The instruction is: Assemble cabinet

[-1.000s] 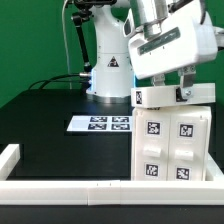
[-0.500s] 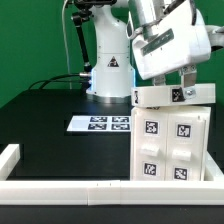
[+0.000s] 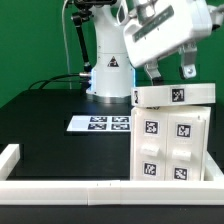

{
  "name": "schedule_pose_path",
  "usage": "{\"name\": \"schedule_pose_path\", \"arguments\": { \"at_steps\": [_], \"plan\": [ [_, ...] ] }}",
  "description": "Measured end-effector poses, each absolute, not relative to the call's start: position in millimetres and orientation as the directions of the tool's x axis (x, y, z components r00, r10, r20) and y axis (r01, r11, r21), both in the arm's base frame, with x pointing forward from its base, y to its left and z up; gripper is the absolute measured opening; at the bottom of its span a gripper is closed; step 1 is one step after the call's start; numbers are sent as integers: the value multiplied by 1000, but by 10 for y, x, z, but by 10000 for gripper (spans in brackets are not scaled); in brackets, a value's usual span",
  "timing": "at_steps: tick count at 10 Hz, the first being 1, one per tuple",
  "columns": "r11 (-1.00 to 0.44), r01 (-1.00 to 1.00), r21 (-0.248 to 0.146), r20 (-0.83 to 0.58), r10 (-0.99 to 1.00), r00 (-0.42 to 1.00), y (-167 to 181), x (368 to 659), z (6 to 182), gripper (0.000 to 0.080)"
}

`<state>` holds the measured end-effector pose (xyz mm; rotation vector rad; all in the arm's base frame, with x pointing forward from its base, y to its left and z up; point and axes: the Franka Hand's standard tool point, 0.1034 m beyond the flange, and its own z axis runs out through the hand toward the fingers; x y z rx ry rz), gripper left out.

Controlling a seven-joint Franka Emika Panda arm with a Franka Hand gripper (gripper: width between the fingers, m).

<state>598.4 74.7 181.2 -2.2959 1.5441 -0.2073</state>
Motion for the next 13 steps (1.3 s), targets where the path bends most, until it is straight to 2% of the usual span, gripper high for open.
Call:
{"name": "schedule_pose_path", "arguments": {
  "at_steps": [2,4,6,7,9,10,11,13],
  "plan": [
    [-312,-871,-381,-93,-924,371,755,6009,1855,797],
    [-375,-846,-380,-69,-900,430,757,5996,1838,797],
    [-610,-709,-354,3,-759,651,803,5991,1864,797],
    [-662,-664,-349,24,-714,699,806,5989,1868,797],
    [-853,-418,-313,131,-474,870,795,5984,1861,797],
    [-915,-294,-275,157,-345,925,815,5973,1849,797],
    [-952,-186,-242,182,-232,955,829,5979,1847,797],
    [-972,-84,-219,206,-131,970,809,5977,1838,797]
  ]
}}
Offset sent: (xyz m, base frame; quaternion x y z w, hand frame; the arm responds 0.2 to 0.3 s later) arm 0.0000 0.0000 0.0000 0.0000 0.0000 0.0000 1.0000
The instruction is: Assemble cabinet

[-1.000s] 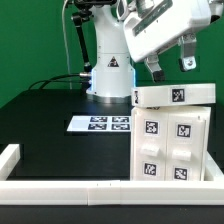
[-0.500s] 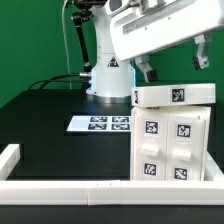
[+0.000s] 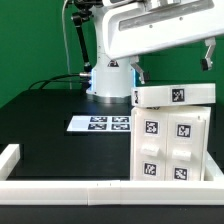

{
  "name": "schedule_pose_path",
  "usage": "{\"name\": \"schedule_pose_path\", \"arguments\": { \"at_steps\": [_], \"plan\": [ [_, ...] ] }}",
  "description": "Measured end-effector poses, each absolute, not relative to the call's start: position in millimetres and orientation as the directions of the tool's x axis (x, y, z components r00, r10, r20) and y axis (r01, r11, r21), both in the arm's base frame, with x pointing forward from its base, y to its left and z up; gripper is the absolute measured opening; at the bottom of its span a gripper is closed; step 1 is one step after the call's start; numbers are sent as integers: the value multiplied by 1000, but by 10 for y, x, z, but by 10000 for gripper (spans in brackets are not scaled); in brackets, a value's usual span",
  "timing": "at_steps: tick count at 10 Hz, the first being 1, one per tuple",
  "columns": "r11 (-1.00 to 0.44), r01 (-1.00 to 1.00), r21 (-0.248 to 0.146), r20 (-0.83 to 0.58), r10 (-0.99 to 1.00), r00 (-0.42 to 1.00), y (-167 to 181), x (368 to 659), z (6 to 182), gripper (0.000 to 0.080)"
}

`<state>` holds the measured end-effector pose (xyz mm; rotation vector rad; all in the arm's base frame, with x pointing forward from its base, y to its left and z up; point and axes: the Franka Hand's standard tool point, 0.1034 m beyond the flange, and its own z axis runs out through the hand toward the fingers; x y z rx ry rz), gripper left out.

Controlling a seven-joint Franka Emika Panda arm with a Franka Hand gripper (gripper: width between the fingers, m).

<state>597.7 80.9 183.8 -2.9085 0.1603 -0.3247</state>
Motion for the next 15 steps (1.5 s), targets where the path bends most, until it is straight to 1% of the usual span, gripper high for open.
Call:
{"name": "schedule_pose_path", "arguments": {
  "at_steps": [2,3,4,6,7,8,11,13,15],
  "plan": [
    [-981,74,-182,238,29,971,804,5976,1835,797],
    [-964,229,-134,261,189,947,797,5967,1824,797],
    [-917,391,-77,274,358,893,802,5959,1812,797],
    [-790,612,23,252,597,762,852,5952,1796,797],
    [-732,679,54,231,671,705,862,5965,1790,797],
    [-698,713,62,222,706,672,836,5969,1786,797],
    [-569,816,102,203,815,543,805,5967,1779,797],
    [-372,917,146,160,923,349,788,5972,1730,797],
    [-196,964,177,107,978,179,844,5994,1690,797]
  ]
}}
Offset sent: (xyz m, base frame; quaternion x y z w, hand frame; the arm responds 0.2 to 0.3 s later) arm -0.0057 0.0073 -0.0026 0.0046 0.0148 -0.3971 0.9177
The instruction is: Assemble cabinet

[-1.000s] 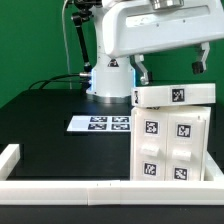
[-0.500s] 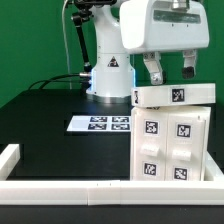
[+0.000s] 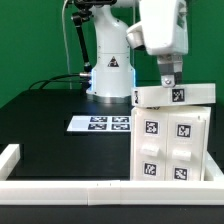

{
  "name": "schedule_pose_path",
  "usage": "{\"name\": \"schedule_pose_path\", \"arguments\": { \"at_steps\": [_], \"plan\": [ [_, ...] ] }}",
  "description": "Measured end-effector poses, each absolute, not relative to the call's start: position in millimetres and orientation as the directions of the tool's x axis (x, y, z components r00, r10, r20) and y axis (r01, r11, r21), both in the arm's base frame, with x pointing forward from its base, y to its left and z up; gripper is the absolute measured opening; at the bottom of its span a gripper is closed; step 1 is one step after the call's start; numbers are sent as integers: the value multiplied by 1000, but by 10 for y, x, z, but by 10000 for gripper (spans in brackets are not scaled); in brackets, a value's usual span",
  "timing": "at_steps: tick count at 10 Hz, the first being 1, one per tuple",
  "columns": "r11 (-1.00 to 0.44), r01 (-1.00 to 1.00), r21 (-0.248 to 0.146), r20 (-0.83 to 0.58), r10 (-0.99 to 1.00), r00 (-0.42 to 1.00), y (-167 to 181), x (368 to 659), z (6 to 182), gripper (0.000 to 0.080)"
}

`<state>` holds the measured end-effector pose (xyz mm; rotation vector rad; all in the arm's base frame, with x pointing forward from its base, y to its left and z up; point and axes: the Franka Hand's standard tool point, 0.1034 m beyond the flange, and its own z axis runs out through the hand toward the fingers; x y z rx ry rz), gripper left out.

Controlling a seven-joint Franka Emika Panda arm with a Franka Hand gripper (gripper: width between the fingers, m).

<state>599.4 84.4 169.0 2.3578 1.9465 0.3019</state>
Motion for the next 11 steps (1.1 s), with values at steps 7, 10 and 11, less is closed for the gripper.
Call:
{"name": "schedule_pose_path", "arguments": {
  "at_steps": [7,10,11],
  "plan": [
    [52,978,203,8,998,-54,863,5984,1547,797],
    [39,979,202,9,999,-41,842,5985,1544,588],
    [19,979,201,13,1000,-22,841,5985,1544,588]
  ]
}}
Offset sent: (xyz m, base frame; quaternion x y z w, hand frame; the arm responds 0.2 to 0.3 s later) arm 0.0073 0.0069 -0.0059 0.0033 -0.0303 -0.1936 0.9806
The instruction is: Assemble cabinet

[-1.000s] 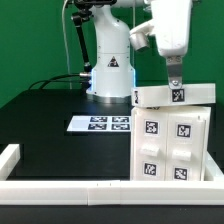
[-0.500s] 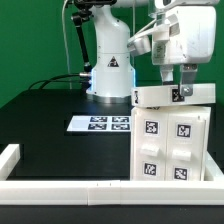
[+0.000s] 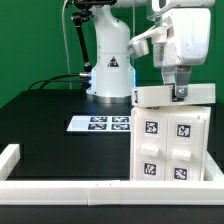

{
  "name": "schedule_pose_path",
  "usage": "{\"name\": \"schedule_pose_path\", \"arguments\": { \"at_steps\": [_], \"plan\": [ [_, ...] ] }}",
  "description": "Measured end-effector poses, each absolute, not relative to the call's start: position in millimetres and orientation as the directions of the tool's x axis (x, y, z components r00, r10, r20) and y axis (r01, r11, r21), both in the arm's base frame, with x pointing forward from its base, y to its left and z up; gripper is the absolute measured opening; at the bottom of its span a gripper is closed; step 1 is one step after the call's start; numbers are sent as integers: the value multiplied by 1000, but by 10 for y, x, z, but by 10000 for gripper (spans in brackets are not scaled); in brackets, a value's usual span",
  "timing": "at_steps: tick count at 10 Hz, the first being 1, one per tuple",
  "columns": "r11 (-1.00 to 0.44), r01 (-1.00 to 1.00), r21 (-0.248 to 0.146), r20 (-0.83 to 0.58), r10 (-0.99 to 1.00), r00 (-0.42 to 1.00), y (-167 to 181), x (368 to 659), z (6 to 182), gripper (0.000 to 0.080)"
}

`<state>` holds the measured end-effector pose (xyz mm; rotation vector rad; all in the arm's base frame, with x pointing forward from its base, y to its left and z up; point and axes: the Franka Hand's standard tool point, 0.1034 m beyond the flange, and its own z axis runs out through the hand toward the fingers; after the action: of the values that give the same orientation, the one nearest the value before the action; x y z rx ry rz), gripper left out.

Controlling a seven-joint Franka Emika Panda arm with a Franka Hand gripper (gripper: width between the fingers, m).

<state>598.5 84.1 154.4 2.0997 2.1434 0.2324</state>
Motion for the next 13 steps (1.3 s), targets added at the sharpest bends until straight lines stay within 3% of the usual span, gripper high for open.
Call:
{"name": "schedule_pose_path", "arguments": {
  "at_steps": [2,5,7,13],
  "plan": [
    [11,979,201,15,1000,-14,840,5985,1544,560],
    [-389,905,174,97,921,377,866,5974,1548,560],
    [-597,790,137,125,802,585,857,5959,1547,560],
    [-872,486,62,174,488,855,841,5958,1541,560]
  ]
}}
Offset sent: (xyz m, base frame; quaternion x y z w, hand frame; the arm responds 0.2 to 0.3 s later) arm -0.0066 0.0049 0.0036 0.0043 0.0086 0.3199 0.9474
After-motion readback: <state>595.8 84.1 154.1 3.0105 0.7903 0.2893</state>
